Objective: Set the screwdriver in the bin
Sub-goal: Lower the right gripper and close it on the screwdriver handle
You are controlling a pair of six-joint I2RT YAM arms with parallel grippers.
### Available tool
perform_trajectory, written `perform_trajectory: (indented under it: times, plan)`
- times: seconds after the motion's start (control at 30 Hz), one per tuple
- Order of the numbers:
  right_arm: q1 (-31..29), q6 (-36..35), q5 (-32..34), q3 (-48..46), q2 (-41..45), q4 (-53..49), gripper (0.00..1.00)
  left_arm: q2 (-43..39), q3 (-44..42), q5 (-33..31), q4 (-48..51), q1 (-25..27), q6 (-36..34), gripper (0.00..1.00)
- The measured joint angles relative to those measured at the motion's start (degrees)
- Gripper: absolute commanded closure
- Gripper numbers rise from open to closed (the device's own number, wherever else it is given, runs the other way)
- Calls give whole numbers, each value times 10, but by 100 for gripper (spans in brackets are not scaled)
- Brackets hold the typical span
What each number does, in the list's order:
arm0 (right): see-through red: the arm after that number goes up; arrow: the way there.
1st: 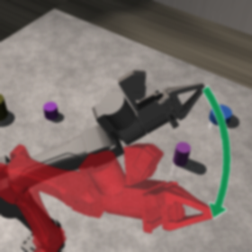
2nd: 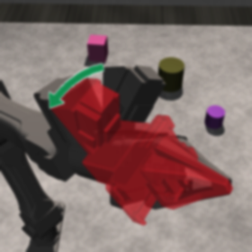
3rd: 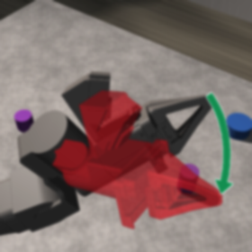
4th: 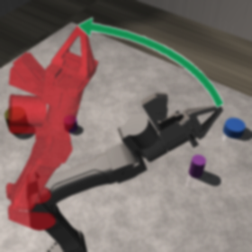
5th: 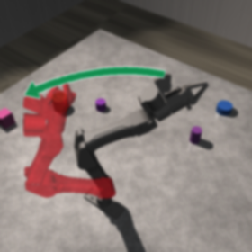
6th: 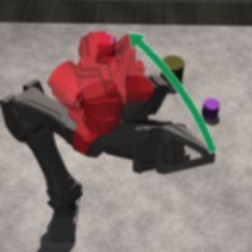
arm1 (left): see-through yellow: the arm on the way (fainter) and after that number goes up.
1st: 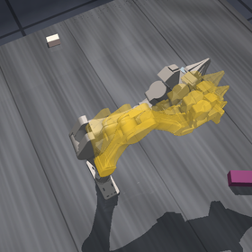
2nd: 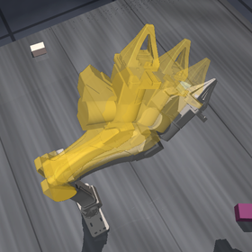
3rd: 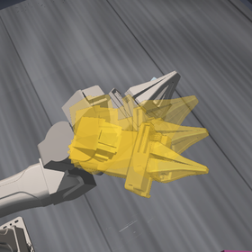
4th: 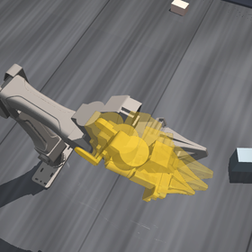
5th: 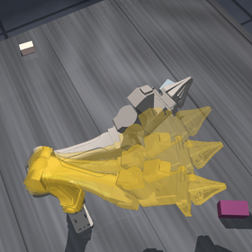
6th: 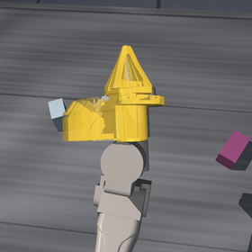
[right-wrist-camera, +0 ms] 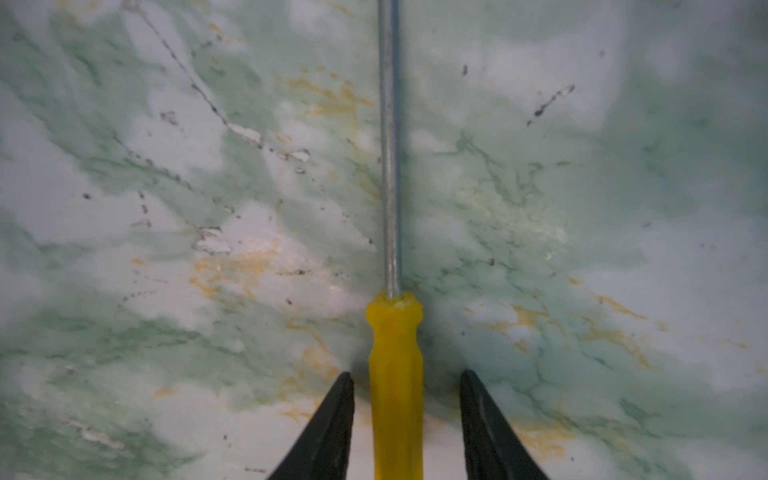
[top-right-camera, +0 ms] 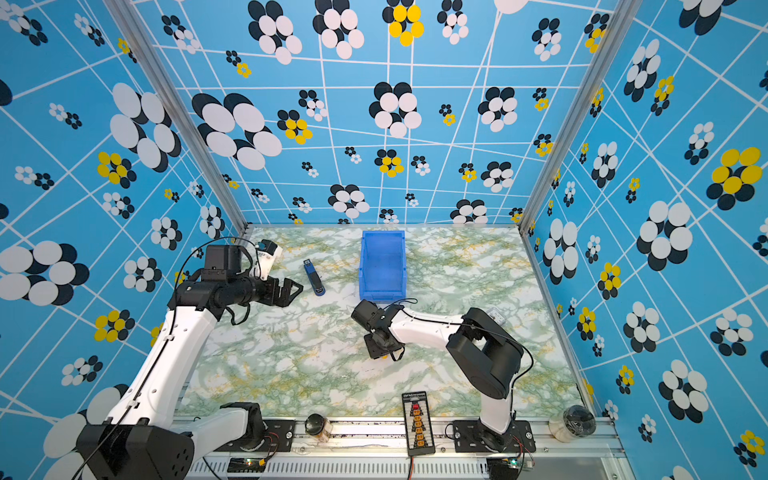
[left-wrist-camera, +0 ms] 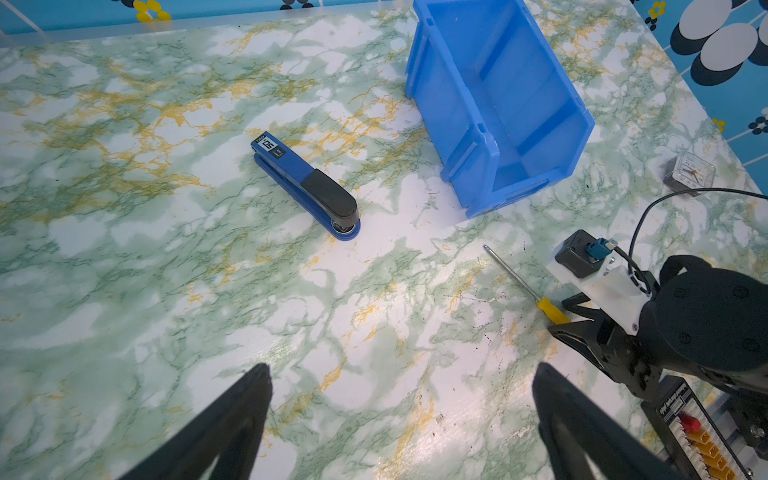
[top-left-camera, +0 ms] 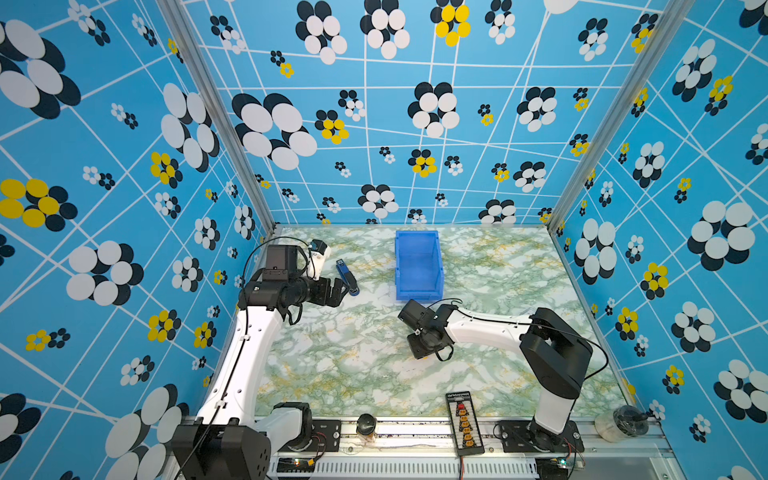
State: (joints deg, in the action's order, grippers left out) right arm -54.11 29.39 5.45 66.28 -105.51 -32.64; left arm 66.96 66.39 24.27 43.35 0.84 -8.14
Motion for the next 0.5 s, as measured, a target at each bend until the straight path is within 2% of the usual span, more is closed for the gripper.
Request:
perform_trajectory:
  times: [0.2, 0.5]
  plan:
    - [-1, -2, 5, 1, -3, -2, 63, 0, 0, 0, 0, 0, 0, 1]
    - [-5, -6, 15, 5, -5, -11, 82, 0, 0, 0, 0, 0, 0, 1]
